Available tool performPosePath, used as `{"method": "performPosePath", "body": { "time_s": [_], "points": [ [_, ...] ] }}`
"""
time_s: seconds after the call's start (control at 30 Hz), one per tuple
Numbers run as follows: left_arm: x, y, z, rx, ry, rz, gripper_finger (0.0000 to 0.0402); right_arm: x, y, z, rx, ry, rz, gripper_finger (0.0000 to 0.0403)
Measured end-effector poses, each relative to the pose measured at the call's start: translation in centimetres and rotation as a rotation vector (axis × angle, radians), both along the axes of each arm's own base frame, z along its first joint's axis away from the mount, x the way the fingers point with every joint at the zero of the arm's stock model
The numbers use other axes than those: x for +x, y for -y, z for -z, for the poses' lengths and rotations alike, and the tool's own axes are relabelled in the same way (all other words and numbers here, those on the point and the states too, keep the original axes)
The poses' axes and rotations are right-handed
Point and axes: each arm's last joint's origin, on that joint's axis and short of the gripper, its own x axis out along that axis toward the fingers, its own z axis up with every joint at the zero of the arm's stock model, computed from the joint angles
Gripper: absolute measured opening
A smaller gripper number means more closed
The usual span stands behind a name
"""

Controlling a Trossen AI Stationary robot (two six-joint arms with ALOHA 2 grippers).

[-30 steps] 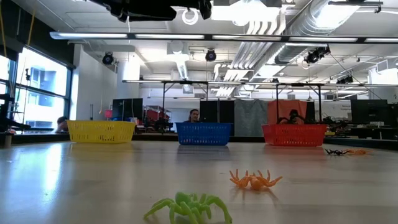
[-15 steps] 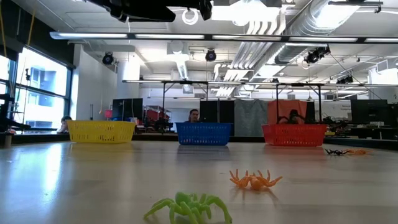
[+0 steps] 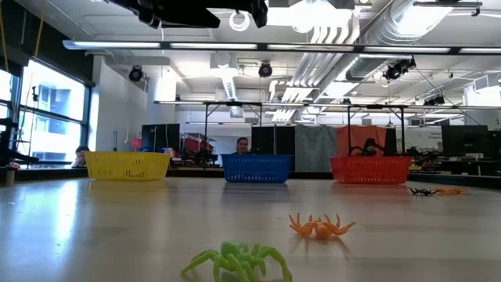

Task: Sort Halloween decoration
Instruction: Put the black spider toy into the yellow basket

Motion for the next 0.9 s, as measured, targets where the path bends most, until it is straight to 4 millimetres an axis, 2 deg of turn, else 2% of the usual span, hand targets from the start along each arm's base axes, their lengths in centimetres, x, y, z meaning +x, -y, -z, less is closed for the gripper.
{"method": "performPosePath", "body": {
  "time_s": [0.47, 0.9],
  "points": [
    [-0.01, 0.00, 0.02, 0.000, 0.000, 0.000, 0.0000, -0.01, -0.02, 0.00, 0.007, 0.000, 0.004, 0.0128],
    [0.00, 0.00, 0.04, -0.001, 0.000, 0.000, 0.0000, 0.01, 0.48, -0.04, -0.050, 0.003, 0.080, 0.0140]
  ]
}}
